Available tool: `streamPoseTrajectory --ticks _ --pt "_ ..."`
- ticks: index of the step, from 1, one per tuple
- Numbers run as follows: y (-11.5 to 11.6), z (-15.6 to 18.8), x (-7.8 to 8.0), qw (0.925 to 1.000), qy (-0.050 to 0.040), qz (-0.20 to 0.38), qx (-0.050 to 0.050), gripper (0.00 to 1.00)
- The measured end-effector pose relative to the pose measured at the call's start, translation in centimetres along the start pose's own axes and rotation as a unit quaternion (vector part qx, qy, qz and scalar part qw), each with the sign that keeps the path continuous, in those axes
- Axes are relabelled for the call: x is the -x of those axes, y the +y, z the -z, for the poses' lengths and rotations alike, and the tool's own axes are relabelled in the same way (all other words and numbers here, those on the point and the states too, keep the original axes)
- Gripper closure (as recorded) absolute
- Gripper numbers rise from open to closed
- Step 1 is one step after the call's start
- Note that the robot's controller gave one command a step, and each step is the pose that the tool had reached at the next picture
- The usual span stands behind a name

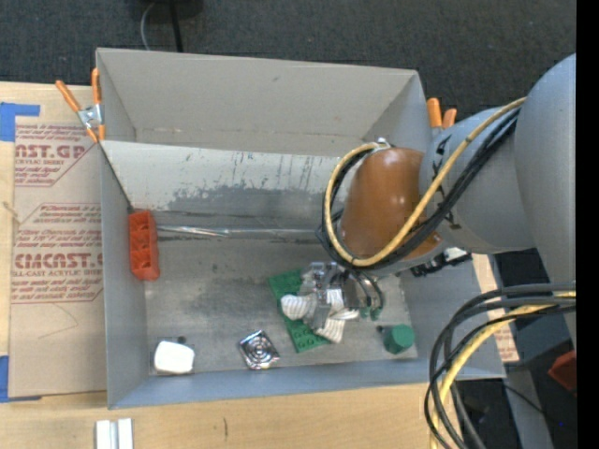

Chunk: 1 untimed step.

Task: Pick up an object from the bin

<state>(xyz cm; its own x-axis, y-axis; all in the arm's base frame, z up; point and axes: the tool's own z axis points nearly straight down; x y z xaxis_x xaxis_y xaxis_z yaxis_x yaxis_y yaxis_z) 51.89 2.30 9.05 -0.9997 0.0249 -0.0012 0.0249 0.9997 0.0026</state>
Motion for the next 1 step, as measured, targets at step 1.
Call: streamPoseTrajectory --ticks 1 --pt "-0.52 15.15 0.5 1.0 -0.0029 0.009 0.0 1.0"
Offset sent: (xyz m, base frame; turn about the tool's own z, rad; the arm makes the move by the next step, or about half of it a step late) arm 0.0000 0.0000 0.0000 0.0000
